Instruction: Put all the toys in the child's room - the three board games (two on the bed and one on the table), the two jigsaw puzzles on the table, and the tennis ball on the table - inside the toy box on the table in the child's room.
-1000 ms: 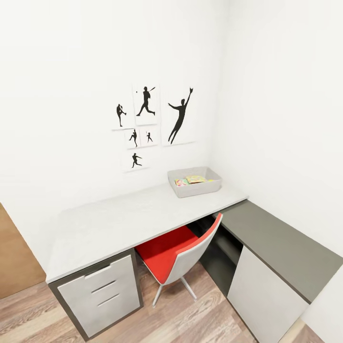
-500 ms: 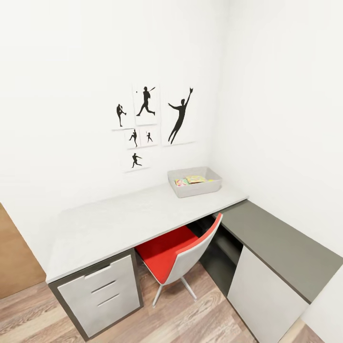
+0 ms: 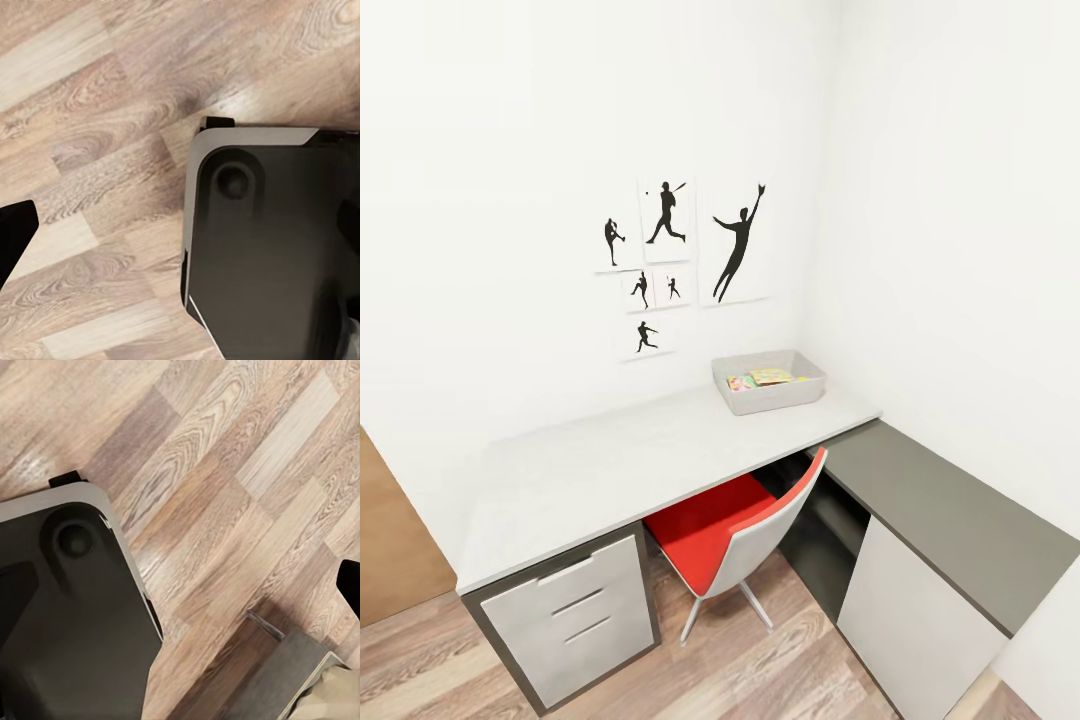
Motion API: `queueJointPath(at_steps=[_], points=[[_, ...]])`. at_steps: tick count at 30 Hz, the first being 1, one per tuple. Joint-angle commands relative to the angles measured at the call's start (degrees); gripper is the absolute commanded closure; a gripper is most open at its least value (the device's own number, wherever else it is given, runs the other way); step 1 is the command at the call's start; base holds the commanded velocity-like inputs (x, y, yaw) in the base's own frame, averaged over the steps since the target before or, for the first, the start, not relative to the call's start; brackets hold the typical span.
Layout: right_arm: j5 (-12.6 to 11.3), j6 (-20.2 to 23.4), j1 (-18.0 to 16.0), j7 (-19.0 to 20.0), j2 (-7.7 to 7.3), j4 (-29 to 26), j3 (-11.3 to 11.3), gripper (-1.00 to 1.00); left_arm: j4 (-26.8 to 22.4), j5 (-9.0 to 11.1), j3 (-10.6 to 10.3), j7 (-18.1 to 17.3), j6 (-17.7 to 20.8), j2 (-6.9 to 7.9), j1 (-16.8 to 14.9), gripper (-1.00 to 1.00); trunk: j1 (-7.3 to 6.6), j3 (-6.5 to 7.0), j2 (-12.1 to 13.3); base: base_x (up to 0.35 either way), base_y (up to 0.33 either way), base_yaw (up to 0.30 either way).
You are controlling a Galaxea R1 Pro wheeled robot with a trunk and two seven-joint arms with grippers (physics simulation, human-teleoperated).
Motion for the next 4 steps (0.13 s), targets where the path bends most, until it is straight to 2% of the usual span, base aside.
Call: queueJointPath(at_steps=[1, 4], points=[[-0.6, -0.3, 0.0, -0.1, 0.03, 0.0, 0.4, -1.0, -0.2, 0.4, -0.5, 0.4, -0.1, 0.05, 0.0, -1.0, 0.03, -0.13, -0.1, 0.0, 0.0, 0.0], [-0.6, -0.3, 0.0, -0.1, 0.01, 0.0, 0.4, -1.0, -0.2, 0.3, -0.5, 0.4, -0.1, 0.08, 0.0, -1.0, 0.03, -0.13, -0.1, 0.0, 0.0, 0.0]])
